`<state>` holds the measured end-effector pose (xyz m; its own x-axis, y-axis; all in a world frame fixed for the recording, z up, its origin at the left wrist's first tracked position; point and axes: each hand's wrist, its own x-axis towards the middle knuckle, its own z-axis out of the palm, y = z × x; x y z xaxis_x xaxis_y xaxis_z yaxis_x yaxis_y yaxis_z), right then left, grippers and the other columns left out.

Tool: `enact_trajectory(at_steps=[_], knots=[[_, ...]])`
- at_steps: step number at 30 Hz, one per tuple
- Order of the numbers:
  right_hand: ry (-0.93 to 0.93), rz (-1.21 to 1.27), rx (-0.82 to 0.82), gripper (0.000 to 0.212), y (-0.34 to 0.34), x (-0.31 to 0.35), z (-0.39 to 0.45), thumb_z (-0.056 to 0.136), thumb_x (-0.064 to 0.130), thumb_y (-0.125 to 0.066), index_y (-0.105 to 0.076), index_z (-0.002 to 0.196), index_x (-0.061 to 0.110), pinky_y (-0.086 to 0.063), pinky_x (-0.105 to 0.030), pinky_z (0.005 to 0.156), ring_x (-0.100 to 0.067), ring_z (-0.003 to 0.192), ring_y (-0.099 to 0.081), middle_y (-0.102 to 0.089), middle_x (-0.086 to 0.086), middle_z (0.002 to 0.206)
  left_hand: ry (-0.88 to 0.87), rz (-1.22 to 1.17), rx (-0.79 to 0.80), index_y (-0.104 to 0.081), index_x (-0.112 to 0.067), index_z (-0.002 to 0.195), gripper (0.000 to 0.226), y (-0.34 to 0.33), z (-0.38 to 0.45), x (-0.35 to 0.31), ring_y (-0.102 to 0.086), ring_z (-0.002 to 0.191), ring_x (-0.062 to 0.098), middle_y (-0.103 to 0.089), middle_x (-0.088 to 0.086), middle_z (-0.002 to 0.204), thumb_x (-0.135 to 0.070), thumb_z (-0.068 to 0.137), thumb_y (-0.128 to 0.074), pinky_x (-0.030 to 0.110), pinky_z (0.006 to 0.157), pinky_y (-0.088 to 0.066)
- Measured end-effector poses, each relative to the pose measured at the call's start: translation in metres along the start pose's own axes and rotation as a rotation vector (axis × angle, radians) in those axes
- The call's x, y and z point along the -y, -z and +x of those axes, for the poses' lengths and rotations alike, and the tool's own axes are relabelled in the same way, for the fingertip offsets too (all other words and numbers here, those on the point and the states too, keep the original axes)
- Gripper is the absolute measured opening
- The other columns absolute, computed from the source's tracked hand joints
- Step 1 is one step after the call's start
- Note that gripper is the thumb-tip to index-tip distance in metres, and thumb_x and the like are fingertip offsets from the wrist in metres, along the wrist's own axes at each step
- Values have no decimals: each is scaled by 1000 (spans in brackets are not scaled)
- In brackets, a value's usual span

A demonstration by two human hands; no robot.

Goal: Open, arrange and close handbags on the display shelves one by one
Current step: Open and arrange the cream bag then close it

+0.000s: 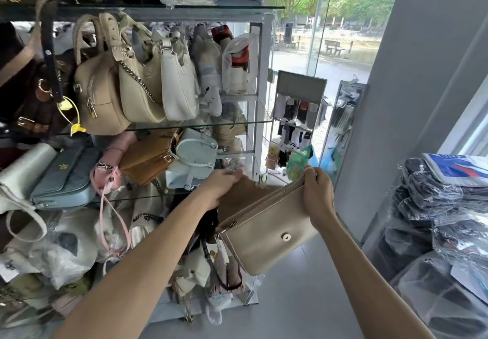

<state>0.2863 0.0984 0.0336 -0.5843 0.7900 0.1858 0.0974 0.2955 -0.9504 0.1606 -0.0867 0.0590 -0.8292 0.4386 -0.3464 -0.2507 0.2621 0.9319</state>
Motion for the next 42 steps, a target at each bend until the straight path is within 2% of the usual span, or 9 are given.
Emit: enact_trajectory(at_steps=[3, 8, 12, 16, 21, 25, 30, 34, 42], knots=[[-154, 25, -11, 35, 0, -10, 4, 101, 29, -42, -37, 67, 21, -28, -36, 65, -19, 66, -35, -36, 3, 66, -191, -112, -89, -68, -22, 115, 18, 3, 7, -16, -63, 121, 29, -69, 11, 128, -33, 104, -58, 51, 112, -45], [-266, 139, 39, 28, 0, -21, 15, 100, 23, -38, -47, 74, 17, -29, -36, 69, -21, 75, -38, -39, -1, 74, -533, -82, -219, -64, -25, 84, 25, -8, -11, -45, -55, 75, 6, -61, -8, 78, -25, 107, -54, 21, 72, -42], [-313, 277, 78, 30, -1, -22, 23, 87, 47, -47, -58, 75, 22, -45, -39, 80, -26, 86, -55, -56, -4, 83, -616, -195, -212, -66, -23, 83, 25, -13, -22, -69, -55, 75, 6, -62, -6, 79, -18, 106, -57, 23, 74, -43], [-251, 376, 347, 61, 9, -13, 17, 69, 73, -71, -69, 113, 31, -51, -36, 99, -16, 115, -66, -72, 4, 119, -672, -281, -182, -67, -24, 82, 24, -11, -31, -92, -57, 82, 14, -63, -5, 79, -22, 105, -59, 31, 82, -44], [-47, 233, 672, 40, 13, -13, -3, 73, -3, -88, -70, 97, 22, -53, -11, 69, 7, 77, -70, -77, 20, 78, -820, -129, -174, -67, -26, 81, 29, -10, -42, -118, -55, 73, 1, -62, -16, 70, -22, 107, -55, 23, 75, -44], [-52, 319, 716, 53, -1, -22, -6, 70, -15, -84, -68, 109, 16, -55, -16, 74, 0, 89, -72, -80, 12, 93, -918, -33, -182, -66, -28, 80, 29, -7, -47, -132, -55, 74, 0, -62, -20, 70, -25, 106, -54, 22, 74, -44], [-92, 566, 643, 53, -14, -24, -1, 62, 0, -84, -71, 113, 10, -59, -32, 76, -21, 98, -73, -77, -8, 105, -976, 95, -230, -61, -30, 81, 31, -1, -51, -144, -50, 65, -13, -58, -28, 63, -20, 108, -51, 9, 65, -38], [-189, 675, 479, 57, -18, -21, -4, 65, 21, -91, -71, 118, 13, -60, -32, 73, -19, 98, -75, -78, -5, 110, -1018, 489, 32, -67, -16, 93, 21, 32, -55, -145, -54, 71, -12, -63, -30, 69, -10, 107, -52, 7, 69, -38], [-292, 692, 309, 32, -16, -15, 3, 82, 19, -82, -70, 111, 24, -58, -31, 62, -13, 85, -69, -75, 5, 95, -867, 1124, 327, -77, -30, 100, 16, 60, -44, -127, -67, 106, 3, -75, -12, 109, -16, 95, -71, 32, 98, -51]])
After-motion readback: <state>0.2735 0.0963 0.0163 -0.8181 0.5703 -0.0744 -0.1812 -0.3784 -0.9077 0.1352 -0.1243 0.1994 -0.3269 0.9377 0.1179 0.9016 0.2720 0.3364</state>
